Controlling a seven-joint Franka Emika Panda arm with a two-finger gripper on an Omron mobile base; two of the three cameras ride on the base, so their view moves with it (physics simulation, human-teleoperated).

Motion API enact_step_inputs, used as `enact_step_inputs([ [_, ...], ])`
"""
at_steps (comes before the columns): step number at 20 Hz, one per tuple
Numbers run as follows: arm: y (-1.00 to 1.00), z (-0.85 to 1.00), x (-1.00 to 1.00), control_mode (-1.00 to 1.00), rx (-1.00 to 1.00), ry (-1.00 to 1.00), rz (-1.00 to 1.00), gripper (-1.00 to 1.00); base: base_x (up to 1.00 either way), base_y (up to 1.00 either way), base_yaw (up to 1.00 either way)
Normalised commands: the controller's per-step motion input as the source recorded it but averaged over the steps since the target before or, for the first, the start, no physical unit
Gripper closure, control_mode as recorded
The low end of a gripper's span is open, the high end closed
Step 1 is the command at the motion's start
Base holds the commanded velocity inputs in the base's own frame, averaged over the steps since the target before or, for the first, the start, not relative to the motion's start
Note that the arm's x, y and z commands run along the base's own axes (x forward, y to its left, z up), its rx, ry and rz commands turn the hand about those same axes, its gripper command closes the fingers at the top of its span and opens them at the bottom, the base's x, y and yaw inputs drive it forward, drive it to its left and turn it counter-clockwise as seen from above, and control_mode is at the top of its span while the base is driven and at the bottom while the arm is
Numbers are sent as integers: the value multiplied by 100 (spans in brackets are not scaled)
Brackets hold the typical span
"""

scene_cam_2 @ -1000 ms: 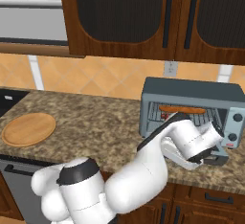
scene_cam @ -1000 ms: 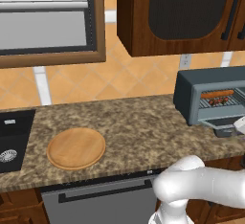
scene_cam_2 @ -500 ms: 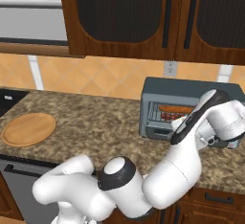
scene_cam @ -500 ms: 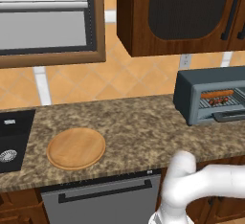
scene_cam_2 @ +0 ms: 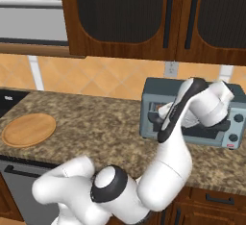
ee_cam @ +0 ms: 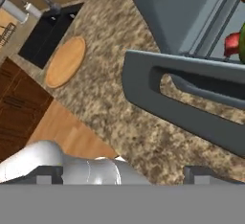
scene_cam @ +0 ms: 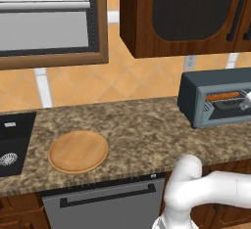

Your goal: Pick up the kebab skewer and baguette bread, and place them inside the toaster oven. Close the toaster oven door and start by setting the timer.

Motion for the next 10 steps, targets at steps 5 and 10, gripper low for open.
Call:
enact_step_inputs([
  [5,59,-7,79,-100,-13,-33,-23,-100,0,0,0],
  [10,0,2,70,-100,-3,-3,-17,-100,0,0,0],
])
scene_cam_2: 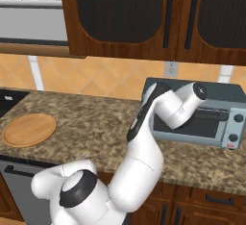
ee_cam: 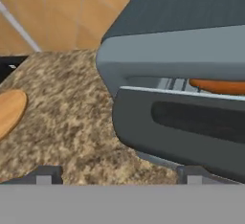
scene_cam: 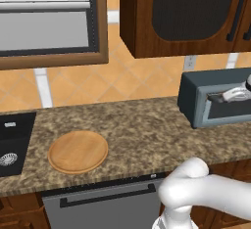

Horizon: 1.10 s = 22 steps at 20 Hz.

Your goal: Pick up the kebab skewer and baguette bread, and place them inside the toaster oven. Close the toaster oven door and start by setting the timer.

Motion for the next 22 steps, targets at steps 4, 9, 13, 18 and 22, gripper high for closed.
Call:
enact_step_inputs([
  [4,4,-12,52,-100,-2,-1,-16,-100,0,0,0],
  [9,0,-3,35,-100,-1,-2,-13,-100,0,0,0],
  [13,0,0,-24,-100,0,-7,-8,-100,0,0,0],
  [18,0,10,-100,-100,0,-6,-7,-100,0,0,0],
  [22,-16,16,-79,-100,-3,-1,-5,-100,0,0,0],
])
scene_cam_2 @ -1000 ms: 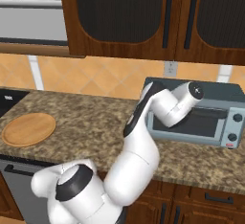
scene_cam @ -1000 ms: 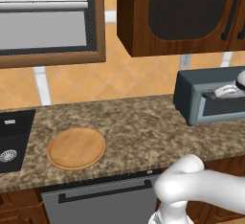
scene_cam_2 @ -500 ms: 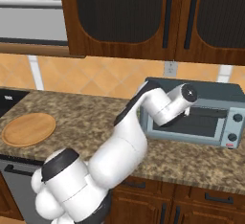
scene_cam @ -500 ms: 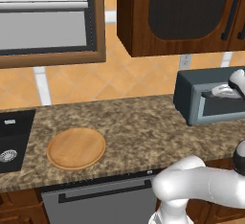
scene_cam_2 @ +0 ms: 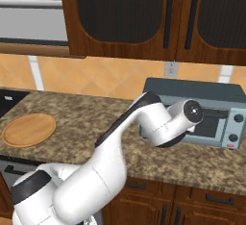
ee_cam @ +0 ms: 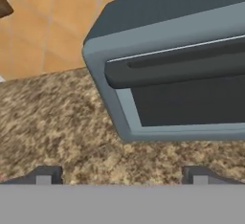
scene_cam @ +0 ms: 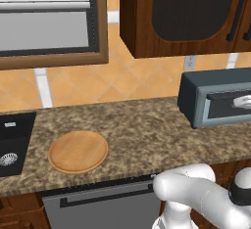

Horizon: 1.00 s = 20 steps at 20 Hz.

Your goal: Pick up the kebab skewer and baguette bread, and place them inside the toaster oven. Close the toaster oven door and start by setting the timer.

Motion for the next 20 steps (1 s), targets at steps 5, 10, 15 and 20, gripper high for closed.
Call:
enact_step_inputs([
  [5,-24,7,-38,-100,-16,-5,-8,-100,0,0,0],
  [10,-59,0,-38,-100,-16,-21,-5,-100,0,0,0],
  [15,-70,0,-25,-100,-9,-20,-4,-100,0,0,0],
  [20,-49,2,0,-100,1,-3,-8,-100,0,0,0],
])
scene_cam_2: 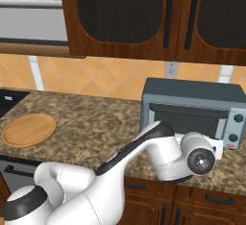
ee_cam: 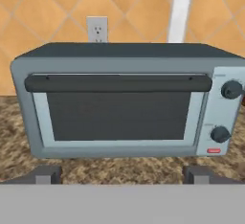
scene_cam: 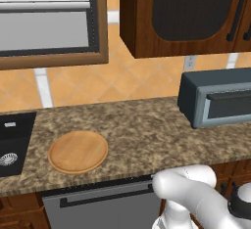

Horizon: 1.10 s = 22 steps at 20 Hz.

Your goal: Pick up the kebab skewer and baguette bread, and place them inside the toaster oven. Close the toaster oven door and start by setting the timer.

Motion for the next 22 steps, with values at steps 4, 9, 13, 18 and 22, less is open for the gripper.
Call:
enact_step_inputs([
  [4,-22,2,24,-100,9,0,-15,-100,0,0,0],
  [9,-22,0,34,-100,1,4,-14,-100,0,0,0],
  [13,-49,0,-5,-100,11,-2,-7,-100,0,0,0],
  [18,-37,0,-11,-100,15,-1,-11,-100,0,0,0],
  [22,-43,-6,17,-100,25,0,-11,-100,0,0,0],
])
